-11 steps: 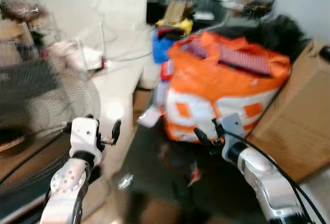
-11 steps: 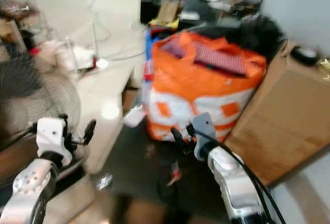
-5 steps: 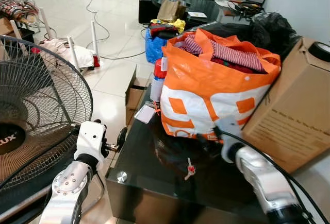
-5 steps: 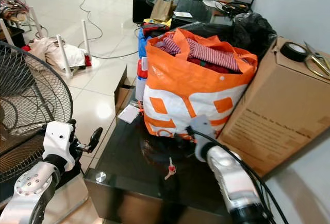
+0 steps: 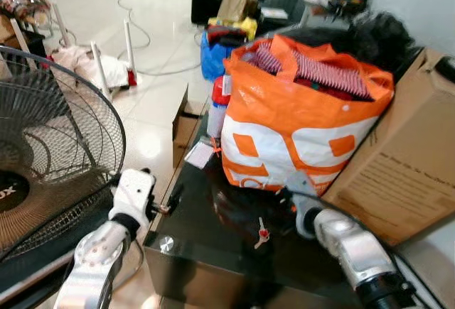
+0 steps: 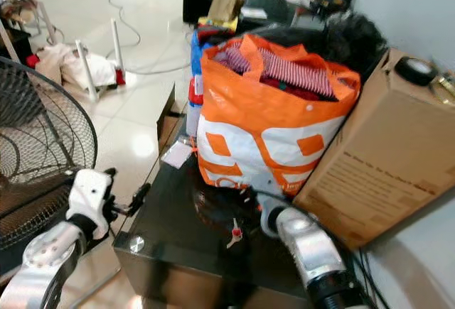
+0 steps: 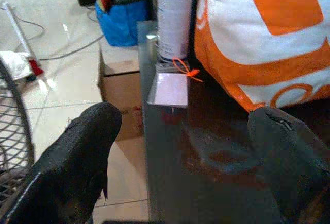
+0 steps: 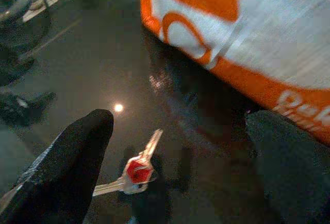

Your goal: Hang keys on a hook

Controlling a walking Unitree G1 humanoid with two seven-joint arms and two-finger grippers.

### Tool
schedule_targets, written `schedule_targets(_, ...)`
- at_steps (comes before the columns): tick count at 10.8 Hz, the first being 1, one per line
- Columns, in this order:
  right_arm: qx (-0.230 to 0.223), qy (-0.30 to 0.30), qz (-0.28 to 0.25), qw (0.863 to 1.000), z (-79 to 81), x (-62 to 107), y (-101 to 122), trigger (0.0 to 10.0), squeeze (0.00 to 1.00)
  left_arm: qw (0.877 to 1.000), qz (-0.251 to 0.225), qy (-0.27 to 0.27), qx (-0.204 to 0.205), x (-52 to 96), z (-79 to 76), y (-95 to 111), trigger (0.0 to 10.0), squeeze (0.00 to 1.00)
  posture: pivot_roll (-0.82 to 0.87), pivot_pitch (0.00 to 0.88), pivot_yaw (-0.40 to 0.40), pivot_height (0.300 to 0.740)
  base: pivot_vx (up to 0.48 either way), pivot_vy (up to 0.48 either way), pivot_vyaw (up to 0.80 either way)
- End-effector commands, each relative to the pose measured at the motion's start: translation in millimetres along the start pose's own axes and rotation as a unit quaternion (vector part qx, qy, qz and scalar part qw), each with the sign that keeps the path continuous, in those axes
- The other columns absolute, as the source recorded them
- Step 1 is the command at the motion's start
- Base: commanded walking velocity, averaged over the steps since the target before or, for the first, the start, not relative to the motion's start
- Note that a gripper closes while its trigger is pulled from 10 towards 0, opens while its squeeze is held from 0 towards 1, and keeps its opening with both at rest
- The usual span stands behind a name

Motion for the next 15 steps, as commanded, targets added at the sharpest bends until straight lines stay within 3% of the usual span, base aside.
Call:
schedule_targets(1,-0.007,-0.022,-0.006,1.000,-6.1,5.6,-3.5,10.0,1.00,1.000,-0.009,-0.023,-0.011,-6.5,-7.6,3.7,10.0,0.00,-0.01,0.000,-0.081,0.740,0.000,0.000,0.00)
schedule_targets(4,-0.035,-0.041,-0.024,0.998,-7.2,25.9,-16.0,10.0,1.00,0.996,-0.022,-0.087,-0.020,-16.9,-25.7,5.6,10.0,0.00,-0.12,0.000,-0.017,0.740,0.000,0.000,0.00)
schedule_targets(6,-0.054,-0.018,-0.048,0.997,0.7,28.3,-16.9,10.0,1.00,0.989,-0.018,-0.141,-0.047,-13.9,-36.4,1.4,10.0,0.00,-0.11,0.000,-0.028,0.740,0.000,0.000,0.00)
schedule_targets(9,-0.024,-0.017,0.002,1.000,6.2,3.9,-29.3,10.0,1.00,0.964,0.001,-0.263,-0.045,5.6,-51.9,-8.3,10.0,0.00,-0.10,0.000,-0.039,0.740,0.000,0.000,0.00)
schedule_targets(12,0.000,-0.001,0.016,1.000,9.8,-6.9,-31.3,10.0,1.00,0.962,0.000,-0.268,-0.048,6.0,-56.5,-6.8,10.0,0.00,-0.09,0.000,-0.069,0.740,0.000,0.000,0.00)
schedule_targets(13,0.007,0.009,0.015,1.000,12.8,-9.6,-31.8,10.0,0.00,0.959,0.004,-0.279,-0.046,12.7,-61.7,-8.3,10.0,0.00,-0.08,0.000,-0.085,0.740,0.000,0.000,0.00)
schedule_targets(15,0.017,0.004,0.014,1.000,11.5,-13.1,-34.4,10.0,0.00,0.956,0.008,-0.291,-0.043,22.0,-66.4,-8.8,10.0,0.00,-0.07,0.000,-0.103,0.740,0.000,0.000,0.00)
Point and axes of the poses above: a point about 5 cm out from each wrist's last joint towards the gripper, its own x axis pointing back from the gripper into the wrist, its own y axis along the axis of the wrist's last joint, z = x × y, the point moved 1 cm from there along -x, pointing out of the wrist towards the gripper, and after that the axes turned 8 degrees about -x, right-handed, at the moved point
